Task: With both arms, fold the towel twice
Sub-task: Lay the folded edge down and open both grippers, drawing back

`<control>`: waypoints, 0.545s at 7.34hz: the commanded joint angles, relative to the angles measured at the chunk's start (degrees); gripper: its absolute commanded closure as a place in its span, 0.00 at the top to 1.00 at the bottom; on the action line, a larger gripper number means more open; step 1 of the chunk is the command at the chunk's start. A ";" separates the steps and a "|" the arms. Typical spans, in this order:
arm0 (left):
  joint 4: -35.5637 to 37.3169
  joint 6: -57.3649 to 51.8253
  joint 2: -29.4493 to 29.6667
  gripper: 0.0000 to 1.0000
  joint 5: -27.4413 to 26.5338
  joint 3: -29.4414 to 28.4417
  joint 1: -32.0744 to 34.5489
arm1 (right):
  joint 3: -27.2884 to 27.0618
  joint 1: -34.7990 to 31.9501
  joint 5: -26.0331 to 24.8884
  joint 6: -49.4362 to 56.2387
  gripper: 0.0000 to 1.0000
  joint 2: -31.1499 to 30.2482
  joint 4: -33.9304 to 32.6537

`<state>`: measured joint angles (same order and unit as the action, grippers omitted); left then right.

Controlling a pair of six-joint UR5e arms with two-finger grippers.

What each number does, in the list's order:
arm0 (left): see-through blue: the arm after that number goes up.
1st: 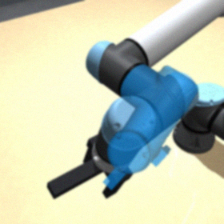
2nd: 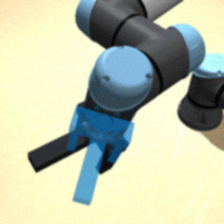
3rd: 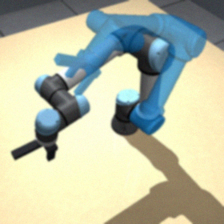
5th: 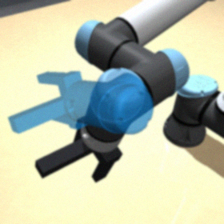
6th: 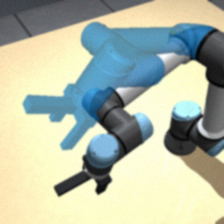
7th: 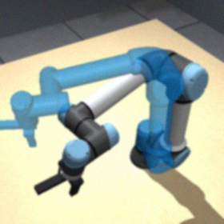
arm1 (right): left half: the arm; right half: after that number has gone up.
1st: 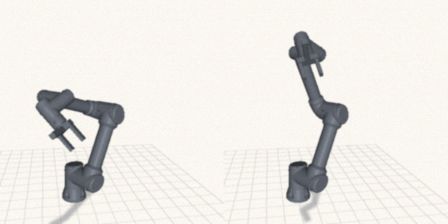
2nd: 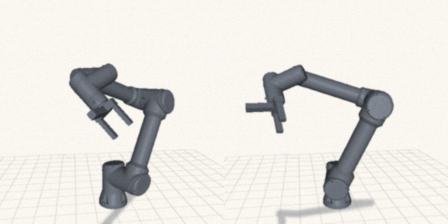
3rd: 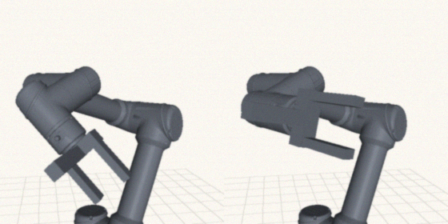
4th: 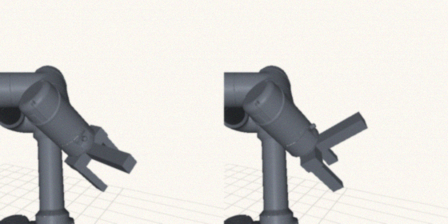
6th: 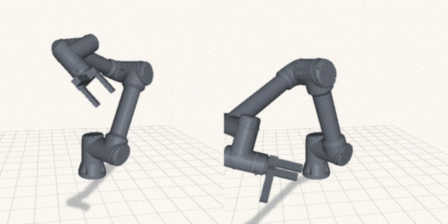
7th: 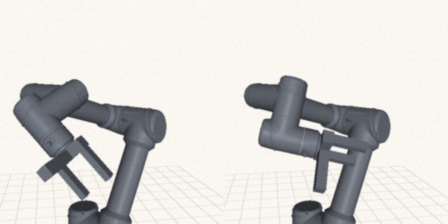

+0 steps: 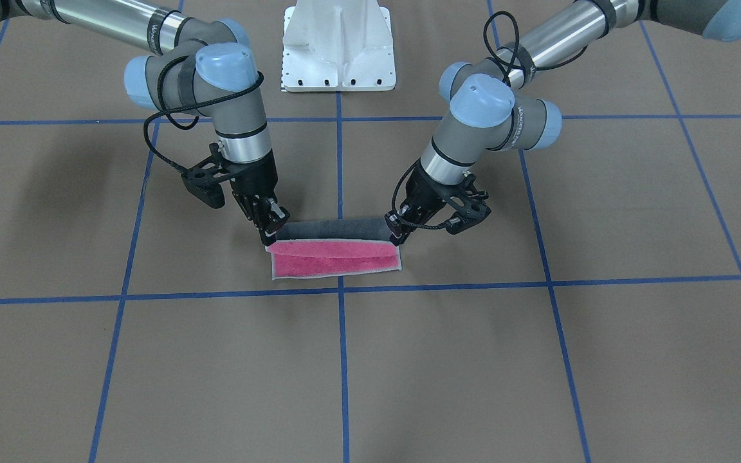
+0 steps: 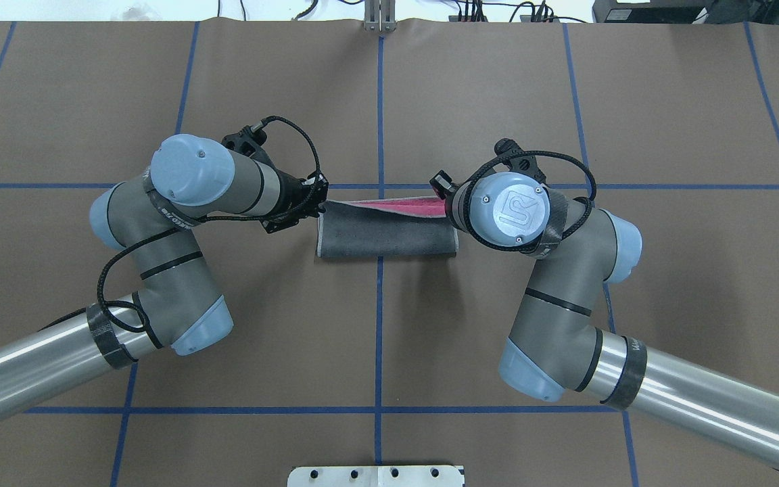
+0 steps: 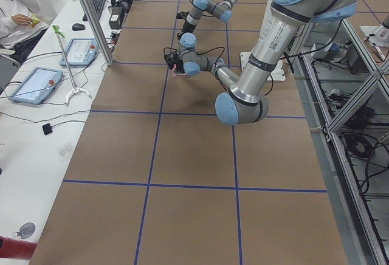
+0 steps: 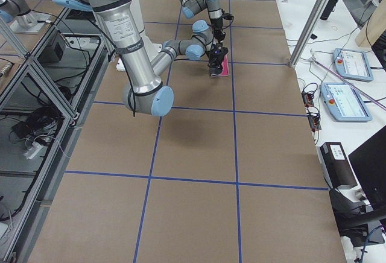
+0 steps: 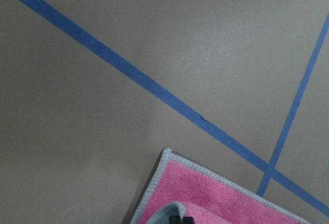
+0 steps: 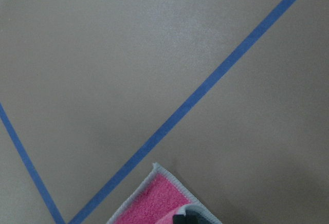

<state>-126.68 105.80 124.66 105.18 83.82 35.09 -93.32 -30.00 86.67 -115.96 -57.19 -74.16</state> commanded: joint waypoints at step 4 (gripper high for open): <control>-0.85 -0.07 1.64 0.68 -0.86 -1.91 1.29 | 1.38 -3.91 3.85 5.55 0.83 0.67 0.86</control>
<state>-127.13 105.90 126.17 104.17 81.86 36.34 -92.08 -32.86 89.25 -112.80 -56.46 -73.47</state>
